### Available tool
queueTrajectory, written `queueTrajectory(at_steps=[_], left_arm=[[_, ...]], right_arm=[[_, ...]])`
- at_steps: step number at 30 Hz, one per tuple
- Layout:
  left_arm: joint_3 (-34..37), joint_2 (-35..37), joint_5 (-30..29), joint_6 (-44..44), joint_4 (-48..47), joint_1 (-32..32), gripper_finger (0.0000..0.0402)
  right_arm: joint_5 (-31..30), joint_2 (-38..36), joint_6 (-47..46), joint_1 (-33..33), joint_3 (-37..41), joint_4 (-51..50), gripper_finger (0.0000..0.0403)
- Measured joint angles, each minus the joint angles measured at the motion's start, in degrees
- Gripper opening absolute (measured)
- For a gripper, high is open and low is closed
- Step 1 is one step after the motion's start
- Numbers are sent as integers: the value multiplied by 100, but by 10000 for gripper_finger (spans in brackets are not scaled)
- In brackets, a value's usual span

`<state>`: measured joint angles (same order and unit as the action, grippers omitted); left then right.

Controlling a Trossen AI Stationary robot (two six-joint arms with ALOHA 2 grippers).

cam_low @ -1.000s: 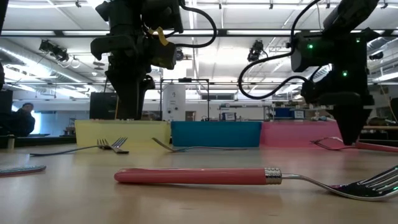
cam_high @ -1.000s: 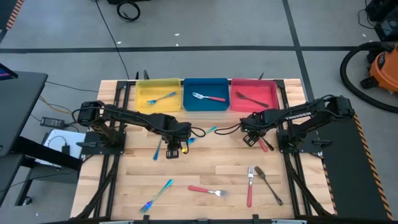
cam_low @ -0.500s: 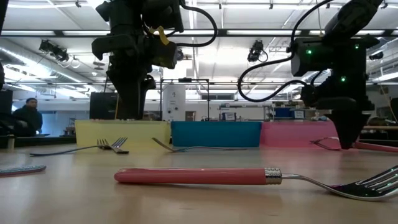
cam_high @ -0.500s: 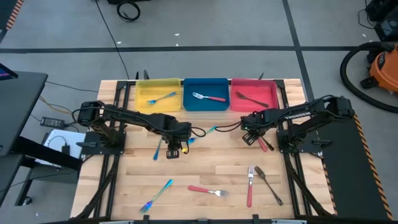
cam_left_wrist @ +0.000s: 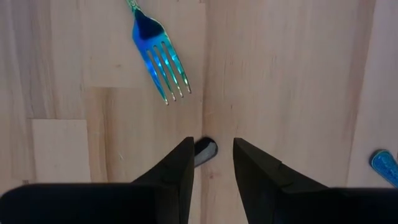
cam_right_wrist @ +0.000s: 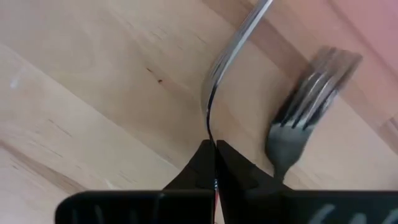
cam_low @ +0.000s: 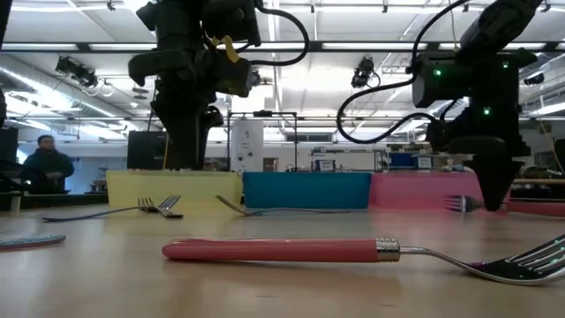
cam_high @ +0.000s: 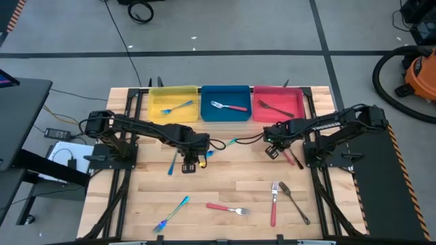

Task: Sort silverware by color (type)
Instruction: Put the pink fork into the blue bin

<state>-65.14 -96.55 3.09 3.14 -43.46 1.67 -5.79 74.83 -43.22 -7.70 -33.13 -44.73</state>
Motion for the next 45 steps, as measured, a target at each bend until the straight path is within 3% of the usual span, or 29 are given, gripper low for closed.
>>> queueTrajectory(at_steps=[8,16,31,38,45], left_arm=[[-11,0,0,96,218,0,112],[-26,4,2,28,204,-91,112],[-26,3,-11,-793,-129,-1459,112],[-26,3,-297,-1101,-160,-2023,112],[-26,4,-334,-1578,-138,-2547,112]], right_arm=[[52,0,334,0,-273,0,5],[-312,0,1176,0,-949,-2,5],[-1688,0,3460,-676,-2829,335,4],[-1269,0,4638,-1426,-3051,1589,4],[-676,0,5185,-2285,-3055,2742,4]])
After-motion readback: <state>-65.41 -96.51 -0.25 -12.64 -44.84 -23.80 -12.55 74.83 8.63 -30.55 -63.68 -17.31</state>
